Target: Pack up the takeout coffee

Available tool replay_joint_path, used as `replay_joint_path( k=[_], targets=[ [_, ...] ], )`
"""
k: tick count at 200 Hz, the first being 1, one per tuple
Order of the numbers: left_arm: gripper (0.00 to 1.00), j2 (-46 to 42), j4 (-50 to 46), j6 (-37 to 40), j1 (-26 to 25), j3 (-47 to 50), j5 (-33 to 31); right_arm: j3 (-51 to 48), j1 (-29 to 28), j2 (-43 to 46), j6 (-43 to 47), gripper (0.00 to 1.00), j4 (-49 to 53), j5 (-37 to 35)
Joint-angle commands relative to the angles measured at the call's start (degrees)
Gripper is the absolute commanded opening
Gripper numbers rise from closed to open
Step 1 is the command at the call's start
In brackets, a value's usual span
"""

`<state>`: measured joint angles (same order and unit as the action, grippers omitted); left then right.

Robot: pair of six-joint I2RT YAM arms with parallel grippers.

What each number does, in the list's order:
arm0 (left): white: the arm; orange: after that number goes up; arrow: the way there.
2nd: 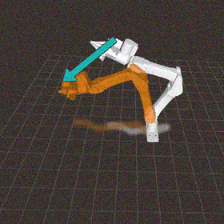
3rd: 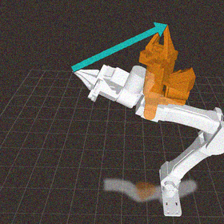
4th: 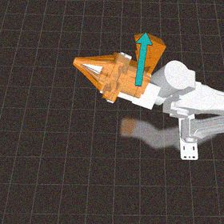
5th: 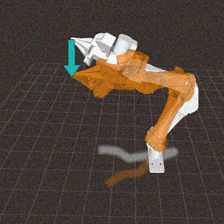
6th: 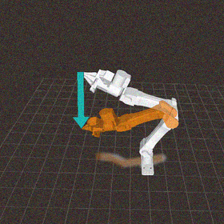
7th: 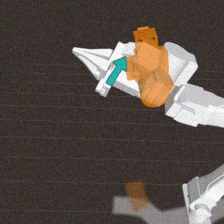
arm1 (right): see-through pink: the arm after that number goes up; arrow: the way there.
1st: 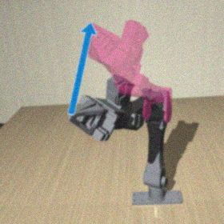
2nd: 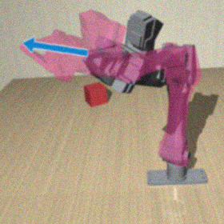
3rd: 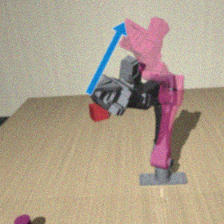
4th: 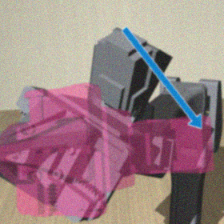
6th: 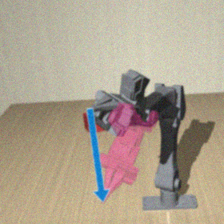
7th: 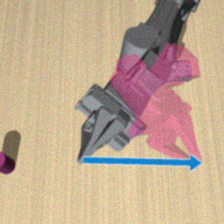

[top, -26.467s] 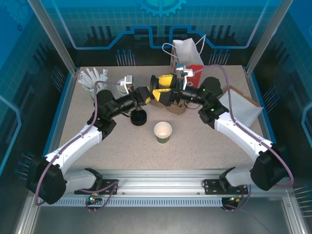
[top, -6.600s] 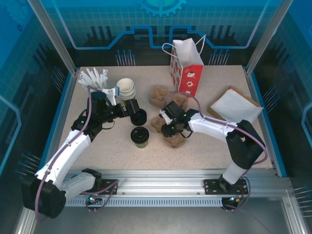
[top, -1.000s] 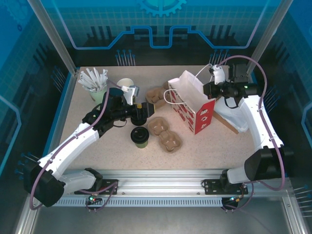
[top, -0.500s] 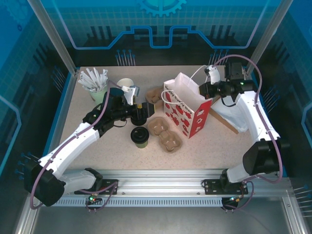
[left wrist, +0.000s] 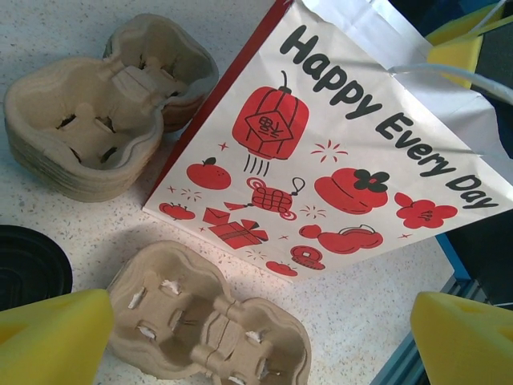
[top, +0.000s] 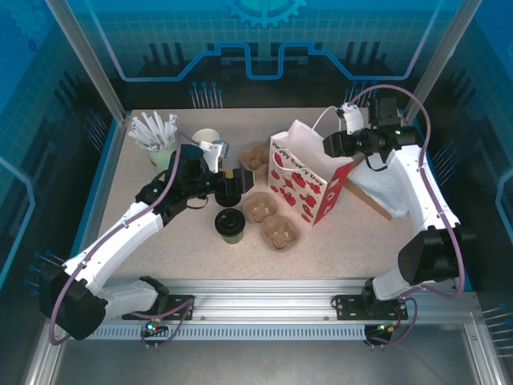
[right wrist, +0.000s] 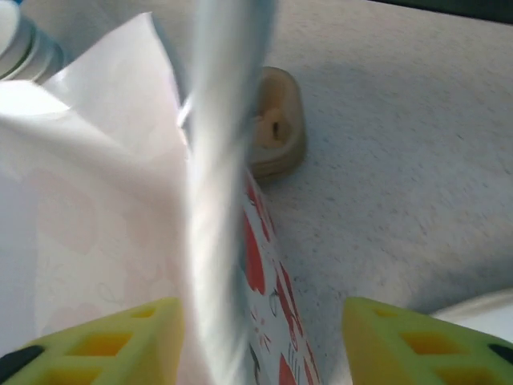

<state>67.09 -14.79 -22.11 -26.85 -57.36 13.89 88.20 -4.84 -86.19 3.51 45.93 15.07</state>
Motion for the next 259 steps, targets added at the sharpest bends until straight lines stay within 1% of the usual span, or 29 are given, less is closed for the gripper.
replay_joint_path(
  k=[1, 8, 18, 34, 44, 66, 88, 104, 120, 139, 158, 184, 225, 242, 259],
  targets=[
    [0.98, -2.13, -0.68, 1.62, -0.05, 0.14, -1.16, 1.63, -0.65, 5.96, -4.26, 0.73, 3.86, -10.59],
    [0.99, -2.25, -0.8, 1.48, 0.21, 0.23, -0.7, 1.2, -0.75, 7.74, -4.97, 0.76, 4.13, -12.38],
    [0.99, -2.56, -1.3, 1.13, 0.94, 0.17, 0.49, 0.31, -1.56, 10.88, -5.48, 0.77, 4.12, -14.41],
    [0.99, -3.23, -2.66, -0.15, 2.79, 0.45, 3.61, -2.04, -5.17, 16.8, -5.04, 0.78, 3.08, -16.28],
    [0.99, -3.76, -3.38, -1.22, 4.19, 1.08, 5.94, -3.23, -9.33, 20.01, -4.16, 0.78, 3.0, -16.52],
    [0.99, -5.65, -6.88, -2.61, 7.17, 1.7, 10.07, -6.07, -21.64, 24.92, -3.21, 0.78, 5.33, -21.86],
    [0.99, -8.17, -10.96, -2.14, 9.43, 1.94, 10.51, -11.94, -32.2, 28.81, -5.5, 0.78, 7.39, -22.94],
    [0.99, -9.14, -13.62, -1.53, 11.03, 2.08, 10.43, -18.41, -39.13, 30.97, -8.57, 0.78, 6.01, -23.22],
    [0.99, -9.35, -14.94, -0.8, 11.99, 2.0, 10.48, -25.45, -45.55, 31.42, -11.83, 0.77, 2.0, -23.59],
    [0.99, -8.79, -16.49, 0.07, 12.26, 1.1, 10.53, -30.34, -50.91, 27.79, -15.28, 0.77, -2.72, -25.32],
    [0.99, -8.34, -17.54, 1.15, 12.42, 0.15, 10.2, -32.1, -52.82, 21.8, -18.3, 0.75, -7.6, -26.17],
    [0.99, -8.03, -16.77, 1.45, 12.53, 0.45, 9.89, -31.59, -52.84, 13.6, -21.51, 0.7, -10.99, -29.16],
    [0.98, -8.37, -13.93, 0.25, 12.53, 1.88, 10.46, -27.12, -50.44, 1.67, -25.24, 0.6, -10.67, -29.32],
    [0.98, -8.72, -13.37, 0.25, 12.53, 2.07, 10.36, -25.74, -48.35, -1.34, -25.98, 0.57, -10.61, -28.86],
    [0.98, -8.99, -12.43, -0.07, 12.53, 2.59, 10.58, -24.65, -46.49, -3.62, -25.84, 0.55, -11.45, -26.42]
  ],
)
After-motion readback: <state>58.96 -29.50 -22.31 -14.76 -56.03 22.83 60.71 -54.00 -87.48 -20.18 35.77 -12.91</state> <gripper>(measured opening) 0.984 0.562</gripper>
